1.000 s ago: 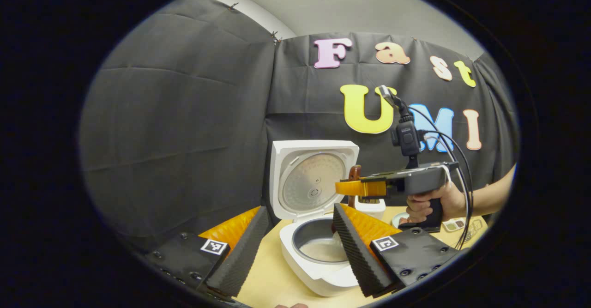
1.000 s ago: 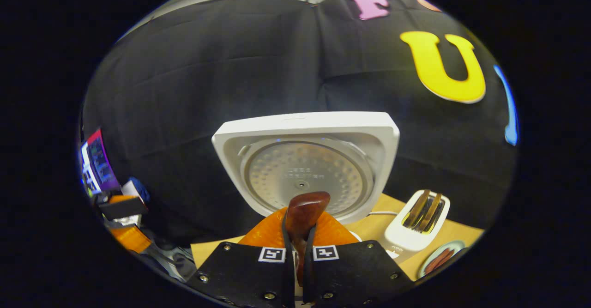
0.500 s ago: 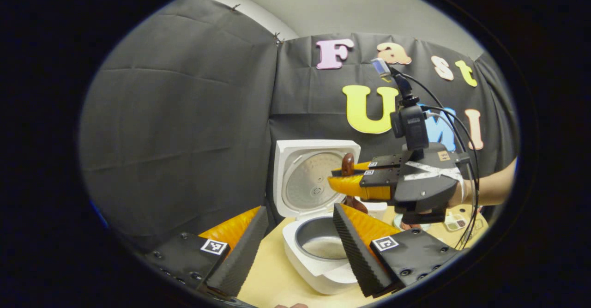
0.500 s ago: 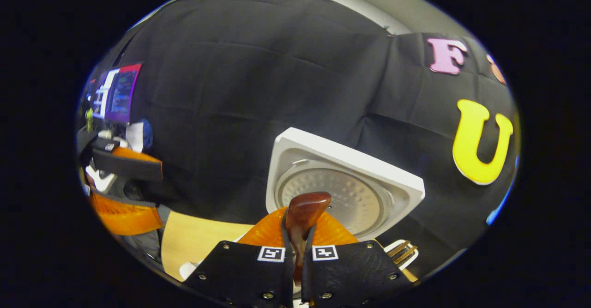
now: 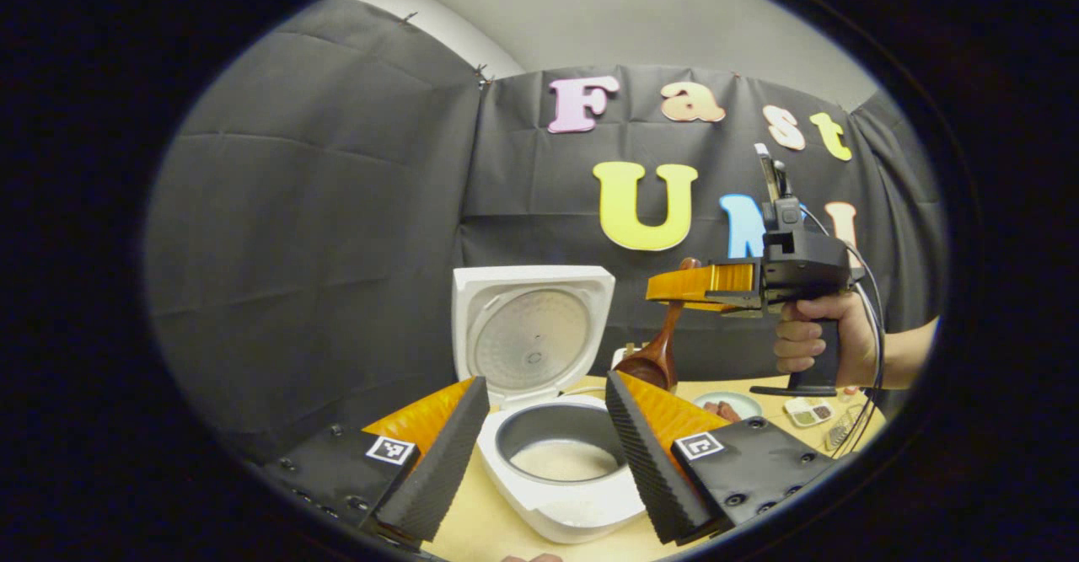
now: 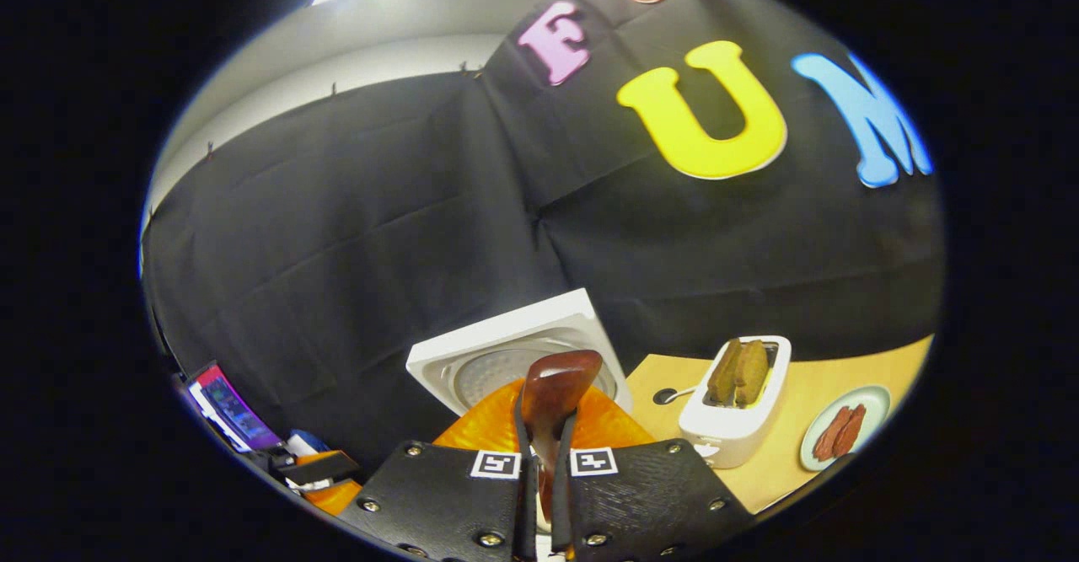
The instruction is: Close the left gripper, press the button to open the rice cooker; take a wooden spoon from the chopstick holder with the right hand, scoop a spoonful of rice and pour it into the rice cooker, then put the wooden spoon back into the chopstick holder.
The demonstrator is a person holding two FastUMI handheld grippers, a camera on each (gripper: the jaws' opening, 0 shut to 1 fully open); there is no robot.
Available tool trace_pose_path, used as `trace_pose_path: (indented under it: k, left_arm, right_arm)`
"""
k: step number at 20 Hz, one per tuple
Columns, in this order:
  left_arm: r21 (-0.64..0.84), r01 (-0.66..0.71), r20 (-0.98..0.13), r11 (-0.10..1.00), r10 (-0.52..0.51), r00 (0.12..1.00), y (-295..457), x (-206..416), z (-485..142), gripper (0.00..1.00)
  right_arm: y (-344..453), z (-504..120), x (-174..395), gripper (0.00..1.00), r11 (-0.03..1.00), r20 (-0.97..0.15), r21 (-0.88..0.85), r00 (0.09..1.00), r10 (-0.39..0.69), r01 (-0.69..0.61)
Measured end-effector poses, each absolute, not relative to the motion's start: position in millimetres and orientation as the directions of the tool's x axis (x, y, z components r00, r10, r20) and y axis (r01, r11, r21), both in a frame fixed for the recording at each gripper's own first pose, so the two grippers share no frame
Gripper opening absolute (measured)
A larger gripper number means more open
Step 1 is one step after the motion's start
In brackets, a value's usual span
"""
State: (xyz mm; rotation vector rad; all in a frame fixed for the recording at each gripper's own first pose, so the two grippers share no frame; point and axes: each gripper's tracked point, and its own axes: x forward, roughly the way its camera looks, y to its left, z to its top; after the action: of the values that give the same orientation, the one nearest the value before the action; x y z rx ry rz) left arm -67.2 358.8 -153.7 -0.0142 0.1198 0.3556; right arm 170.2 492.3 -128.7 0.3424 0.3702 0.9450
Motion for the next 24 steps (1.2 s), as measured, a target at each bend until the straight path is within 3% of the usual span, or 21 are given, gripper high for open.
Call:
trace_pose_path:
  k: [3,4,5,8,13,14,15,18,23,24]
  left_arm:
    - [0.006,-0.291,-0.127,0.957,0.290,0.949,331.7,-46.7,-156.2,1.00]
    - [0.004,-0.275,-0.129,0.962,0.273,0.953,322.8,-41.4,-155.4,1.00]
    - [0.003,-0.258,-0.128,0.966,0.256,0.958,313.8,-35.7,-155.5,0.92]
    - [0.006,-0.209,-0.133,0.978,0.208,0.969,285.8,-22.9,-153.8,0.96]
    - [0.001,-0.106,-0.124,0.994,0.105,0.987,227.9,2.1,-147.8,0.92]
    - [0.002,-0.090,-0.122,0.996,0.089,0.988,217.4,6.3,-145.2,1.00]
    - [-0.001,-0.073,-0.121,0.997,0.073,0.990,205.9,10.7,-143.1,0.92]
    - [-0.006,-0.035,-0.131,0.999,0.034,0.991,172.9,13.7,-144.0,0.96]
    - [0.005,0.027,-0.140,1.000,-0.027,0.990,127.6,27.0,-142.2,0.96]
    - [0.005,0.033,-0.139,0.999,-0.032,0.990,121.9,29.4,-140.6,0.92]
  right_arm:
    - [446.8,-126.0,172.0,0.07,0.530,-0.140,0.552,0.554,0.821,-0.644]
    - [428.9,-127.9,173.0,0.07,0.543,-0.142,0.561,0.575,0.806,-0.624]
    - [411.3,-129.2,172.8,0.07,0.558,-0.142,0.567,0.594,0.791,-0.606]
    - [360.6,-126.0,164.2,0.07,0.592,-0.139,0.579,0.647,0.750,-0.561]
    - [279.9,-133.0,142.1,0.07,0.653,-0.140,0.574,0.727,0.672,-0.493]
    - [262.3,-130.7,138.9,0.07,0.665,-0.139,0.574,0.743,0.655,-0.478]
    - [245.6,-129.7,135.9,0.07,0.676,-0.139,0.573,0.758,0.638,-0.464]
    - [201.8,-128.1,132.3,0.07,0.707,-0.137,0.566,0.798,0.587,-0.423]
    - [136.3,-127.2,128.1,0.07,0.758,-0.139,0.547,0.856,0.499,-0.353]
    - [122.8,-126.4,128.1,0.07,0.770,-0.139,0.542,0.868,0.477,-0.337]
